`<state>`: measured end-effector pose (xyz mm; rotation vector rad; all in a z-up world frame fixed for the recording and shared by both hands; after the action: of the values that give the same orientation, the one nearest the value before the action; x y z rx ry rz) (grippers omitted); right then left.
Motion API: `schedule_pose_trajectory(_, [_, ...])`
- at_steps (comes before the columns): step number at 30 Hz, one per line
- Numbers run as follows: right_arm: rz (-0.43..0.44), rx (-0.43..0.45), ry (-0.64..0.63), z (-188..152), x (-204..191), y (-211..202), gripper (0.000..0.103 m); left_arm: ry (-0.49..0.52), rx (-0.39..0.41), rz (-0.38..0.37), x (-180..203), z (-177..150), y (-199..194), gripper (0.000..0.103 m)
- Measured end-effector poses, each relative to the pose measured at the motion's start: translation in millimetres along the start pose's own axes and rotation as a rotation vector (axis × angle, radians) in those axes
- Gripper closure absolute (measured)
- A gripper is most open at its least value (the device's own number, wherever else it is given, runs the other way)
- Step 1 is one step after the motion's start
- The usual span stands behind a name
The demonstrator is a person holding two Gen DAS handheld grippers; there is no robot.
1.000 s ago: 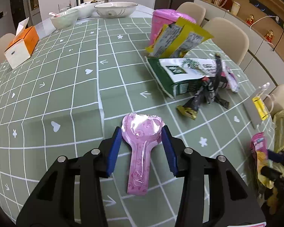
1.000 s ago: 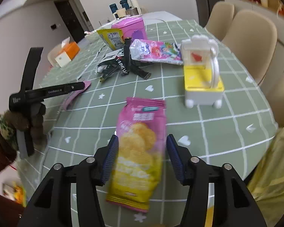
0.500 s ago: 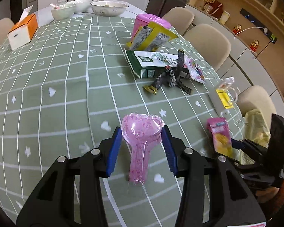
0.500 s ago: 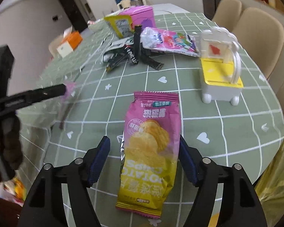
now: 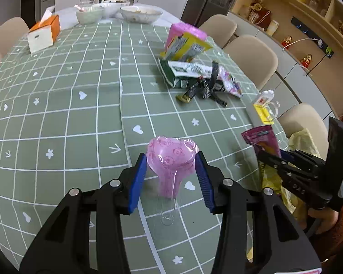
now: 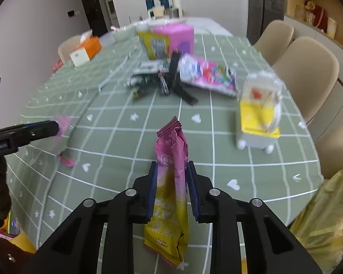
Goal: Collect trash
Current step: 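Grasp the pink potato chips bag with the right gripper while the left gripper grasps the pink plastic spoon, then carry the chips bag and pink spoon to the yellow bag and release both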
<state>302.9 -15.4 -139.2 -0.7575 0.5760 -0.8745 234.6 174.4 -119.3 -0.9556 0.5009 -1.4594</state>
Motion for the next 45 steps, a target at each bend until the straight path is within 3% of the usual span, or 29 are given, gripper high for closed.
schedule_pose_trajectory(8, [-0.048, 0.112, 0.017, 17, 7, -72, 0.079, 0.063, 0.086, -0.013, 32, 29, -33, 0.061])
schedule_pose_trajectory(16, [-0.187, 0.271, 0.069, 36, 49, -165, 0.079, 0.197, 0.241, -0.141, 116, 88, -71, 0.061])
schedule_pose_trajectory(22, [-0.31, 0.353, 0.135, 32, 94, -222, 0.079, 0.302, 0.278, -0.25, 189, 109, -75, 0.061])
schedule_pose_trajectory(29, [-0.416, 0.381, 0.237, 11, 146, -256, 0.079, 0.361, 0.227, -0.38, 252, 113, -58, 0.061])
schedule_pose_trajectory(36, [-0.481, 0.379, 0.301, -5, 186, -265, 0.079, 0.396, 0.157, -0.451, 301, 114, -25, 0.061])
schedule_pose_trajectory(45, [-0.542, 0.33, 0.376, -29, 234, -264, 0.079, 0.449, 0.022, -0.554, 360, 86, 22, 0.061])
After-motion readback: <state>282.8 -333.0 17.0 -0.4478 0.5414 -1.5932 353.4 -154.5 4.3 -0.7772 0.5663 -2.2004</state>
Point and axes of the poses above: each gripper's, at about its wrist camera, not at the fingertips, and y roughly the way its jaws point, x to its right, z to its top, the point moved 6 cm from there along y, roughly the way its jaws point, and after that the axes turned 1 degree about z, right-handed, at the moved point
